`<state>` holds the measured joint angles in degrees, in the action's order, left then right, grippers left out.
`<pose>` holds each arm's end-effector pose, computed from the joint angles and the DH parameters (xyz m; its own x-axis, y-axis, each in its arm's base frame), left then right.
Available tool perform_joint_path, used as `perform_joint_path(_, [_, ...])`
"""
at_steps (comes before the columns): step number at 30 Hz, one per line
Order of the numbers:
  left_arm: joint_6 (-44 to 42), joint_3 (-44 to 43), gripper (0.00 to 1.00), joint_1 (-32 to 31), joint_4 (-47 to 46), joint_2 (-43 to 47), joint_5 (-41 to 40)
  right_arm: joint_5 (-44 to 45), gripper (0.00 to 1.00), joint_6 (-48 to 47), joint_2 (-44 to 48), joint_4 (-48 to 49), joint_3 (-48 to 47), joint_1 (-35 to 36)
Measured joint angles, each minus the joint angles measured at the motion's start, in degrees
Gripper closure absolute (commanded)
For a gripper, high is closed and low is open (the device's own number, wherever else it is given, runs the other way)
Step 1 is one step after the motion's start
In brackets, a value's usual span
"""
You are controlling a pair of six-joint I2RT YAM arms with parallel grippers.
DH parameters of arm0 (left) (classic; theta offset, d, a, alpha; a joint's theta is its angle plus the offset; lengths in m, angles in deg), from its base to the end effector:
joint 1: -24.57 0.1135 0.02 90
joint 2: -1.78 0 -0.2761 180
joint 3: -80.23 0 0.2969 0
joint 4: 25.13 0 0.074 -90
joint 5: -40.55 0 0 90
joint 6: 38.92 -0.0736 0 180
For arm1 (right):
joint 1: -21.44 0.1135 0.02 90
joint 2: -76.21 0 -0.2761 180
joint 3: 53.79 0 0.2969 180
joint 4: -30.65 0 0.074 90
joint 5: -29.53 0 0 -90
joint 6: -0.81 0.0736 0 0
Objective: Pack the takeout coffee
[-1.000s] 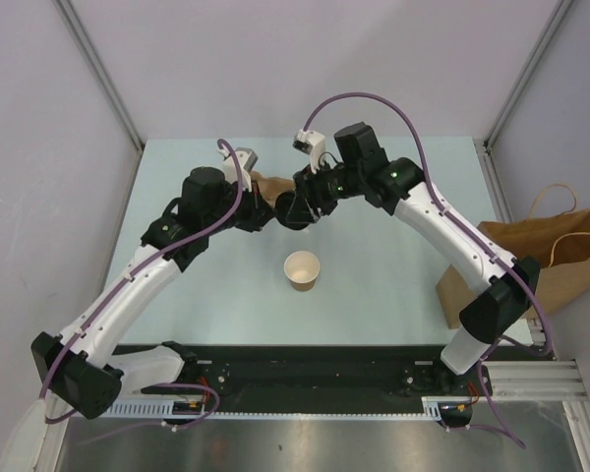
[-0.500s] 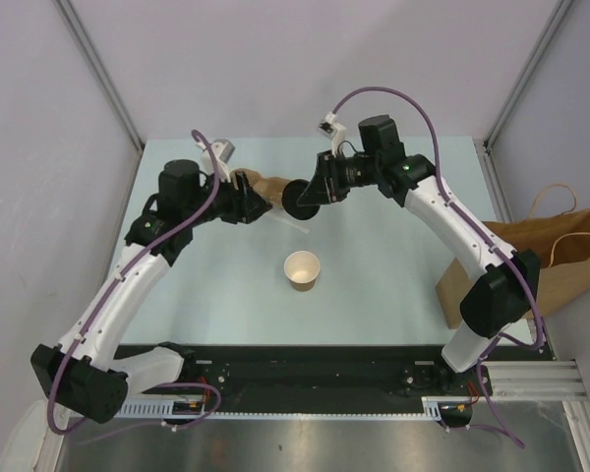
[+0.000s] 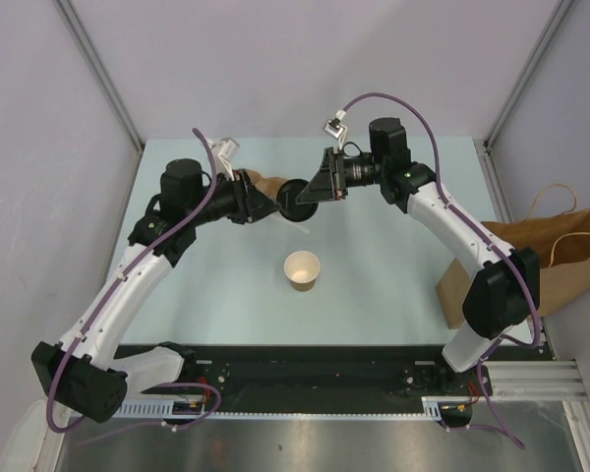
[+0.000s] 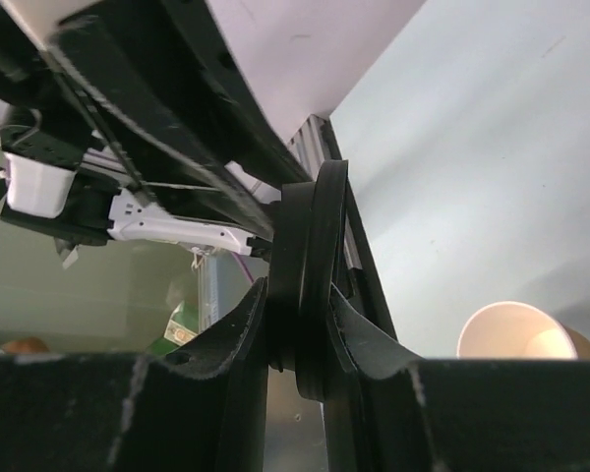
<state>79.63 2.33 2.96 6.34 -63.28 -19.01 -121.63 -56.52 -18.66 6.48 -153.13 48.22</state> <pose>0.2868 -0.1537 0.3859 -0.6260 -0.1952 -0.7550 0.5290 0.6050 -0.5950 0.3660 0.2569 0.3748 -0.7681 -0.0960 -0.6331 -0.6403 0.1317 0.7568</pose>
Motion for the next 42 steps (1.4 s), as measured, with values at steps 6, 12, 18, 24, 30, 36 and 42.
perform_joint_path(6, [0.02, -0.17, 0.73, -1.01, 0.0, -1.09, 0.0, -1.14, 1.0, 1.95, 0.92, 2.16, 1.14, 0.04])
perform_joint_path(12, [0.0, -0.66, 0.75, -1.27, 0.0, -1.29, -0.15, -1.4, 1.0, 2.1, 1.27, 2.19, 1.92, 0.04])
perform_joint_path(18, [0.0, -1.07, 0.75, -1.57, -0.17, -1.95, -0.24, -2.23, 1.0, 2.23, 1.49, 2.45, 2.51, 0.15])
perform_joint_path(24, [-0.15, -1.14, 1.0, -2.32, -0.39, -2.54, -0.35, -2.8, 1.0, 2.54, 1.46, 2.58, 2.56, 0.13])
perform_joint_path(30, [-0.63, -1.22, 1.0, -2.78, -0.02, -2.78, -1.16, -3.17, 0.51, 2.56, 1.49, 2.97, 2.89, 0.07])
perform_joint_path(36, [-3.32, -2.1, 1.0, -3.74, 4.42, -4.07, -3.5, -0.83, 0.13, -1.49, 2.45, -1.31, 3.3, -1.64])
perform_joint_path(42, [-7.19, -2.12, 1.0, -6.19, 12.15, -6.71, -6.84, 5.14, 0.07, -10.86, 7.04, -11.28, 3.48, -6.67])
